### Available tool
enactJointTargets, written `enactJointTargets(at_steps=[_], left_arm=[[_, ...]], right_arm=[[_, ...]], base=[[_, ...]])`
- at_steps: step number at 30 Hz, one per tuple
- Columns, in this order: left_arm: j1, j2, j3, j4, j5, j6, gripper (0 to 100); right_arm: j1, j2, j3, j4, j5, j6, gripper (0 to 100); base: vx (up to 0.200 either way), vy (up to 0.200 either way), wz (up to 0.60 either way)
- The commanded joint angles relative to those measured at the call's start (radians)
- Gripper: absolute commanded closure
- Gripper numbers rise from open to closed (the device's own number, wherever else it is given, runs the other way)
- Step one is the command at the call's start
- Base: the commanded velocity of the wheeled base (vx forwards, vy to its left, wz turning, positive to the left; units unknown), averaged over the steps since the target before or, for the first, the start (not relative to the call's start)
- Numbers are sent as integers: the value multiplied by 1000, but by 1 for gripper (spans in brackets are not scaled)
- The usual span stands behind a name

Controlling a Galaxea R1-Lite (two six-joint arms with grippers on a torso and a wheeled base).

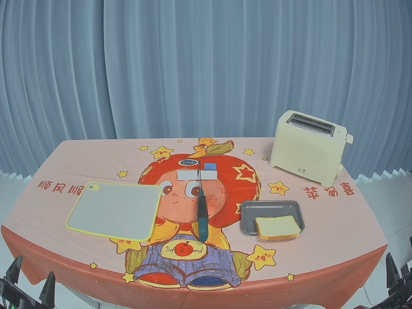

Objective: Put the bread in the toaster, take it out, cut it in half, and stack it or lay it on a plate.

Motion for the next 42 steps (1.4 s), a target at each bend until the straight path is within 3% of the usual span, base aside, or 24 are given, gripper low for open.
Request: enactJointTargets(at_steps=[1, 13, 25, 28, 31, 37, 38, 39, 42], left_arm=[[0, 0, 18, 0, 0, 0, 0], [0, 0, 18, 0, 0, 0, 0], [0, 0, 18, 0, 0, 0, 0], [0, 0, 18, 0, 0, 0, 0], [0, 0, 18, 0, 0, 0, 0], [0, 0, 18, 0, 0, 0, 0], [0, 0, 18, 0, 0, 0, 0], [0, 0, 18, 0, 0, 0, 0], [0, 0, 18, 0, 0, 0, 0]], right_arm=[[0, -2, 17, -82, 1, -9, 0], [1, -10, 17, -44, 8, -32, 0], [7, 50, -21, -37, 47, -18, 0], [7, 70, -32, -36, 51, 6, 0], [-13, 117, -41, -34, 125, 101, 0], [-88, 203, -55, -37, 221, 281, 0], [-88, 203, -55, -37, 221, 281, 0], [-89, 231, -66, -37, 251, 351, 0], [-85, 265, -87, -39, 281, 454, 0]], base=[[0, 0, 0], [0, 0, 0], [0, 0, 0], [0, 0, 0], [0, 0, 0], [0, 0, 0], [0, 0, 0], [0, 0, 0], [0, 0, 0]])
